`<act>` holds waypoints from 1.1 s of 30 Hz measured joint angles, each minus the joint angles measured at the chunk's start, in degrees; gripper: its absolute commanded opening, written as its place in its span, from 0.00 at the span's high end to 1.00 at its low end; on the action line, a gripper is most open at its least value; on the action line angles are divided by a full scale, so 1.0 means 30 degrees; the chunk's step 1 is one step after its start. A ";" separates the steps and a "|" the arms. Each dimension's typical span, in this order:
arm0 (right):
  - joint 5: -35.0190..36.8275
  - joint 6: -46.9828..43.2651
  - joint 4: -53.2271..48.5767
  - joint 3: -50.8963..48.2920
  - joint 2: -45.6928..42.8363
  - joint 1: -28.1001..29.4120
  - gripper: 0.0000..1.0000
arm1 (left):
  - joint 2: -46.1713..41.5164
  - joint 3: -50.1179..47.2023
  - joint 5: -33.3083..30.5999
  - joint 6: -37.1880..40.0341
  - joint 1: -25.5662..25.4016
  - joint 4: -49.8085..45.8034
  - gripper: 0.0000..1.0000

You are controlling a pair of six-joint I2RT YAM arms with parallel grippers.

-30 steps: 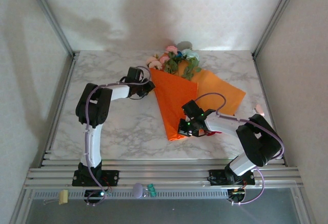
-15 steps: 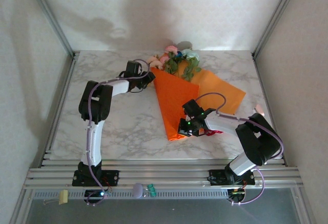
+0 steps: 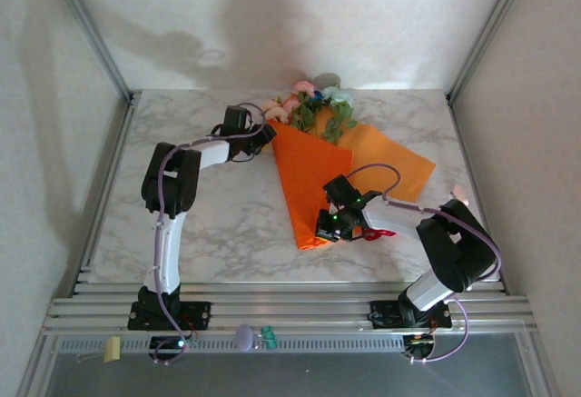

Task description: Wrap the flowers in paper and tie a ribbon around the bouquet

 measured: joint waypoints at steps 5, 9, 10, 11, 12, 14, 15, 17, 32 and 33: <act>-0.0138 0.0000 0.0000 0.0000 0.0022 -0.0044 1.00 | 0.0058 -0.0255 -0.0015 -0.0102 -0.0007 0.0350 0.97; -0.0131 0.0000 -0.0007 0.0000 0.0022 -0.0051 1.00 | 0.0160 -0.0270 -0.0022 -0.0073 0.0022 0.0372 1.00; -0.0131 0.0000 -0.0007 0.0000 0.0022 -0.0051 1.00 | 0.0168 -0.0270 -0.0029 -0.0073 0.0051 0.0372 1.00; -0.0131 0.0000 -0.0007 0.0000 0.0022 -0.0051 1.00 | 0.0175 -0.0270 -0.0022 -0.0073 0.0058 0.0364 1.00; -0.0131 0.0007 -0.0007 0.0000 0.0015 -0.0051 1.00 | 0.0182 -0.0270 -0.0022 -0.0073 0.0073 0.0357 1.00; -0.0131 0.0000 -0.0007 0.0000 0.0015 -0.0051 1.00 | 0.0182 -0.0255 -0.0029 -0.0066 0.0073 0.0321 1.00; -0.0131 0.0007 0.0000 0.0000 0.0015 -0.0051 1.00 | 0.0182 -0.0240 -0.0029 -0.0058 0.0087 0.0291 1.00; -0.0131 0.0007 0.0000 -0.0007 0.0007 -0.0051 1.00 | 0.0182 -0.0197 -0.0036 0.0007 0.0109 0.0168 0.74; -0.0131 0.0007 -0.0146 -0.0007 -0.0036 -0.0051 1.00 | -0.6812 -0.6477 -0.1960 0.0495 -0.1326 -0.1282 0.41; -0.0131 0.0007 -0.0146 -0.0007 -0.0036 -0.0051 1.00 | -0.6921 -0.6994 -0.1829 0.0495 -0.1814 -0.1195 0.42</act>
